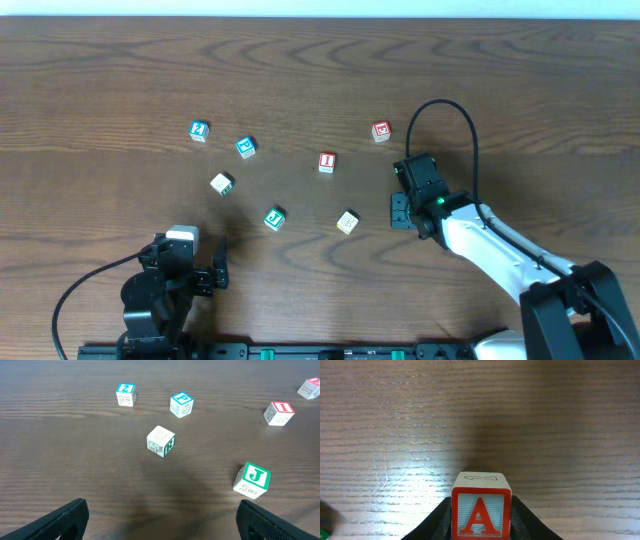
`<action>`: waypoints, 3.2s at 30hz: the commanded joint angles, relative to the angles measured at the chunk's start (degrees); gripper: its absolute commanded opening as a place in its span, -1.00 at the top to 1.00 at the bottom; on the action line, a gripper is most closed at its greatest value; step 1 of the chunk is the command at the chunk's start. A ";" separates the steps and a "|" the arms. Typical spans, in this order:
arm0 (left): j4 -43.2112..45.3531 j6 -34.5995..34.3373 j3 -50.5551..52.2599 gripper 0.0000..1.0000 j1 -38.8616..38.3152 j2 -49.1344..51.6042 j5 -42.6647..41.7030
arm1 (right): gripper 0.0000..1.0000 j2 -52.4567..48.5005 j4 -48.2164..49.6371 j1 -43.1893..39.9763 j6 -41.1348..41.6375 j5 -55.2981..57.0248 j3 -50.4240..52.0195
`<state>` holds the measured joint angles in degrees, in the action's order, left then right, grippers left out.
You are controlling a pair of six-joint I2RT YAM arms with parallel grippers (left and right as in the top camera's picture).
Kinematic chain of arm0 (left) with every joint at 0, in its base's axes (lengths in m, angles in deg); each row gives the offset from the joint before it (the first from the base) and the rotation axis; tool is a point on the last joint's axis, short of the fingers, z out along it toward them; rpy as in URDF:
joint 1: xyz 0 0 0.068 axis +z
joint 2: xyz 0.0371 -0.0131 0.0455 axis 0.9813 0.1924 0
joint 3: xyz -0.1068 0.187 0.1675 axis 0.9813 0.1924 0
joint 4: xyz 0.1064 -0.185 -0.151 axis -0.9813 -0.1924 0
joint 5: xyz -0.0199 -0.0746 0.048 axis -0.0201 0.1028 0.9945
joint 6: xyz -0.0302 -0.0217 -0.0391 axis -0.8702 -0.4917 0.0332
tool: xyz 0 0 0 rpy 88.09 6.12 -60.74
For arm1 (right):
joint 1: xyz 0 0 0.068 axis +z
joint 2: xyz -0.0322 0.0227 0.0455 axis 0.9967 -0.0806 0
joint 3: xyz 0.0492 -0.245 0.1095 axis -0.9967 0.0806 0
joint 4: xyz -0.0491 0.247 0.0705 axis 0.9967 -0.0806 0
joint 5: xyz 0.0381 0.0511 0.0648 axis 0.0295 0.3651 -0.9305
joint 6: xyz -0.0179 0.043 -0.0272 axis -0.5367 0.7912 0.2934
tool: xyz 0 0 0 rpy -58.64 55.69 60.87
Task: Spell out Ai2
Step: 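Move the right gripper to the red 'A' block and grasp it, then carry the 'A' block and place it left of the 'I' block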
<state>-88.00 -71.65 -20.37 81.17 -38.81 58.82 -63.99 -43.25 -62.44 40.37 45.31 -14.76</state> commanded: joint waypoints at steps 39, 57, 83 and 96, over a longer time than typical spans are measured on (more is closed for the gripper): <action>0.20 1.20 0.70 -0.91 0.39 -0.33 -0.02 | 0.86 -34.10 -18.99 17.18 7.89 -4.46 -60.13; 0.20 1.20 0.70 -0.91 0.39 -0.33 -0.02 | 0.88 -38.95 -21.70 19.91 15.72 3.76 -60.11; 0.20 1.20 0.70 -0.91 0.39 -0.33 -0.02 | 0.70 -41.79 -23.08 19.89 19.43 3.04 -60.13; 0.20 1.20 0.70 -0.91 0.39 -0.33 -0.02 | 0.17 -41.81 -23.39 19.89 19.43 3.02 -60.11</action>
<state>-88.00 -71.65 -20.37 81.17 -38.81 58.82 -104.52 -66.44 -42.96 59.10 48.04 -73.82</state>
